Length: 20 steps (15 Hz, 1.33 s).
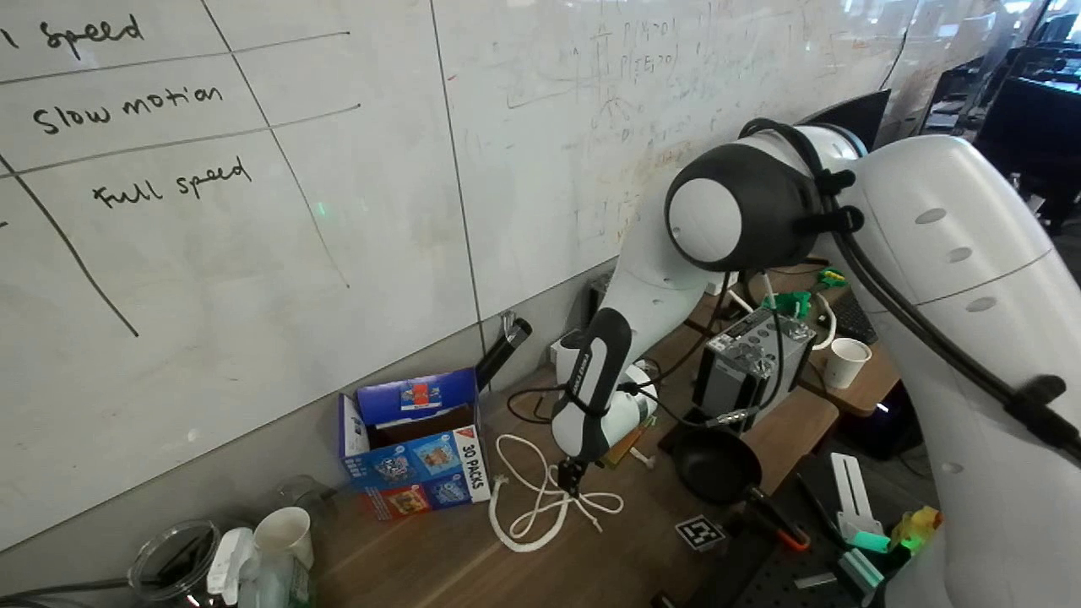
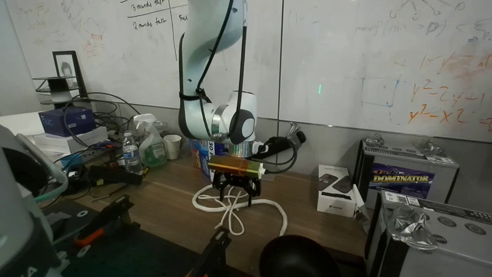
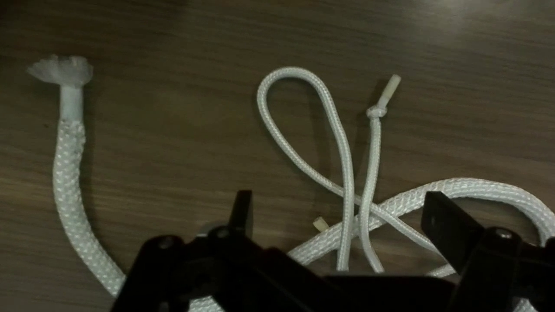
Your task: Put the white ropes inside the blue box
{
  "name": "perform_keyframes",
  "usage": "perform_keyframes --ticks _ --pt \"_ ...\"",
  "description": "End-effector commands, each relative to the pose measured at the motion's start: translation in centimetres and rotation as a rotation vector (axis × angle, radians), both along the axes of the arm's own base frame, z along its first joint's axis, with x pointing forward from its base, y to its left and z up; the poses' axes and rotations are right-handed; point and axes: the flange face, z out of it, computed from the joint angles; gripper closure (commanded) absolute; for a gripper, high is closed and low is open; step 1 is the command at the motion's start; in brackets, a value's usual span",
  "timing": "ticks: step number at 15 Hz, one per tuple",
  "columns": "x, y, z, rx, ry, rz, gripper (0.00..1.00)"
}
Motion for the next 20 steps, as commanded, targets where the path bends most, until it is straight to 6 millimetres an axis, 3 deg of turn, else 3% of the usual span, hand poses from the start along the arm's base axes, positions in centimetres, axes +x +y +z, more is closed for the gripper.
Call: perform_keyframes --ticks 1,9,20 --pt "0.8 1.4 -1.1 0.005 -0.011 -0.011 0.0" --pt "0.6 3.4 -1.5 0.034 -0.027 -0.006 0.0" --pt "0.4 4.0 -4.0 0.026 -0.049 -0.039 0.0"
